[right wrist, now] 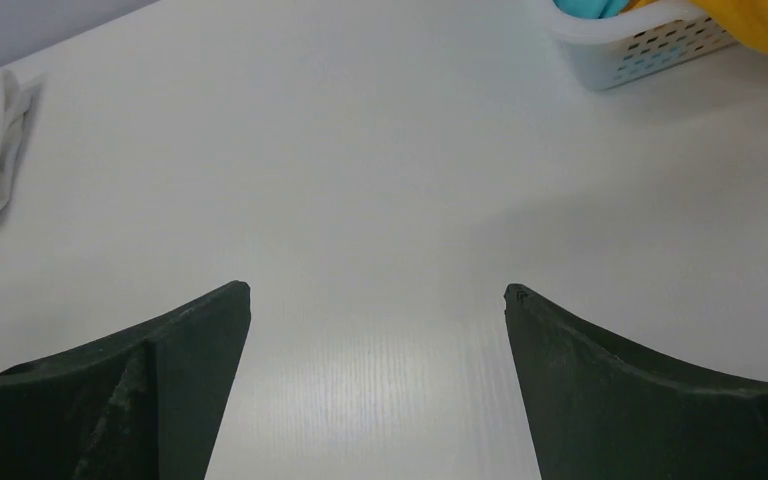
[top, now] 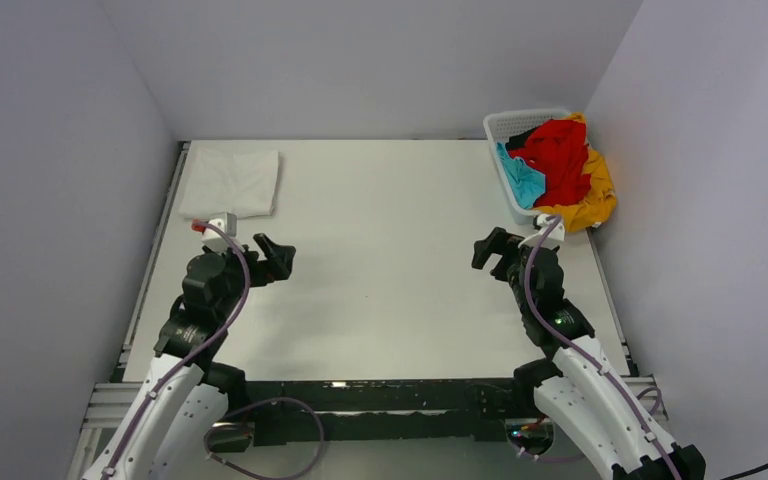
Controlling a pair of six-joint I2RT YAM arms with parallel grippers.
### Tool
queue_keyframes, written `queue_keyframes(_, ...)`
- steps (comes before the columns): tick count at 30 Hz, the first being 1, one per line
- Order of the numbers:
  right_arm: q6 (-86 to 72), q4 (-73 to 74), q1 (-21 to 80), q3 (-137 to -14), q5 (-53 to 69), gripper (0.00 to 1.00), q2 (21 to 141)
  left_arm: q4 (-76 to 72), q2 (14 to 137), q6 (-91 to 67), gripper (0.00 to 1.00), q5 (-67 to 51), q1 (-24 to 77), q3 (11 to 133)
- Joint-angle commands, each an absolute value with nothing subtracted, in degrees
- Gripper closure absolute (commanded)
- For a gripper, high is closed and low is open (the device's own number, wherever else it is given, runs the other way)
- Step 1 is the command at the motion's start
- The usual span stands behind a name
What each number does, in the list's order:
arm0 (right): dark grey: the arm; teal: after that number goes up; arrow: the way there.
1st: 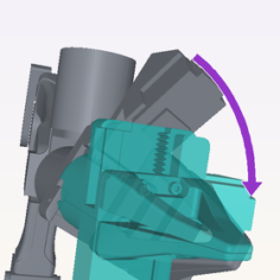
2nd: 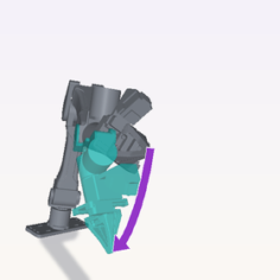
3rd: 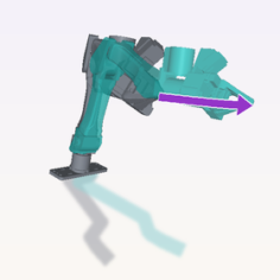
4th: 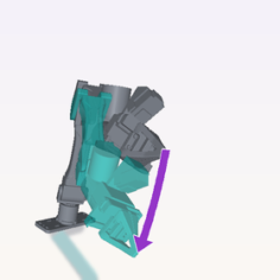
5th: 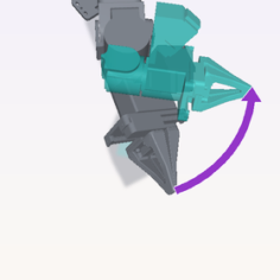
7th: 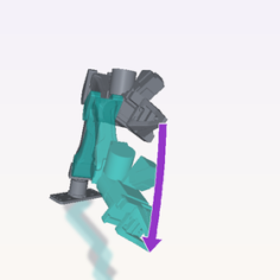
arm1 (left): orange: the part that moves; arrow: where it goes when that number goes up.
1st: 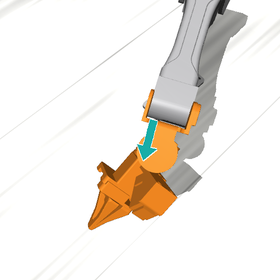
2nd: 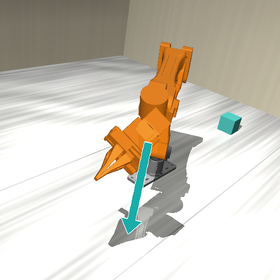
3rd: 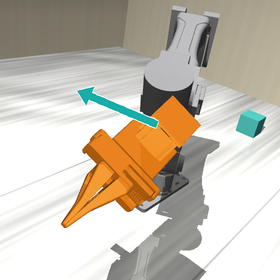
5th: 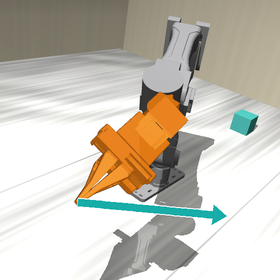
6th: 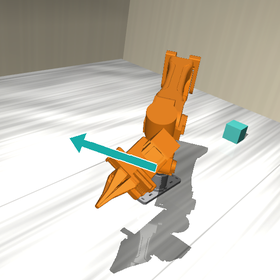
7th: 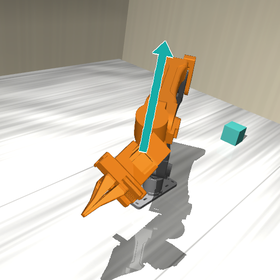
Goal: Fold and stack the t-shirts
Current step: Grab crumpled tshirt from bin with the right arm
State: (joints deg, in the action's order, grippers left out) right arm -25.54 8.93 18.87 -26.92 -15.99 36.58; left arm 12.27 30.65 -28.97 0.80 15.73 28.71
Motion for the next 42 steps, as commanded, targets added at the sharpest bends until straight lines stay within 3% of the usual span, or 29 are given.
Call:
queue_keyframes(1, -25.4, 5.5, 18.8, -27.1, -17.3, 0.00, 36.7, 11.4, 31.3, -28.4, 0.00, 1.3, 15.7, 29.0)
queue_keyframes(7, -26.2, 1.4, 18.8, -30.6, -20.6, 0.00, 40.8, 10.7, 31.5, -28.3, 0.01, 0.5, 15.7, 28.6)
queue_keyframes(14, -21.7, 5.5, 17.2, -49.1, -28.9, 0.00, 58.3, 10.5, 31.5, -28.3, 0.01, 0.8, 15.7, 28.5)
queue_keyframes(19, -19.0, 7.0, 5.3, -60.8, -16.7, 0.00, 72.4, 11.2, 31.0, -28.5, 0.01, 1.7, 15.7, 28.4)
queue_keyframes(23, -14.9, 8.9, 1.4, -69.9, -18.5, 0.00, 82.4, 10.7, 31.2, -28.3, 0.01, 1.8, 15.7, 28.3)
queue_keyframes(28, -17.6, 9.7, -7.6, -79.9, -10.7, 0.00, 94.4, 11.1, 32.5, -28.2, 0.01, 2.5, 15.7, 28.7)
queue_keyframes(37, -19.8, 7.4, -11.0, -92.1, -9.5, 0.00, 112.3, 11.9, 33.5, -28.1, 0.01, 3.7, 15.7, 29.1)
queue_keyframes(40, -22.8, 5.1, -12.8, -93.1, -7.3, 0.08, 116.6, 12.3, 32.8, -28.0, 0.01, 3.1, 15.7, 29.3)
queue_keyframes(42, -23.5, 4.6, -13.8, -94.6, -5.9, 0.19, 118.6, 12.3, 32.1, -28.0, 0.01, 3.2, 15.7, 29.1)
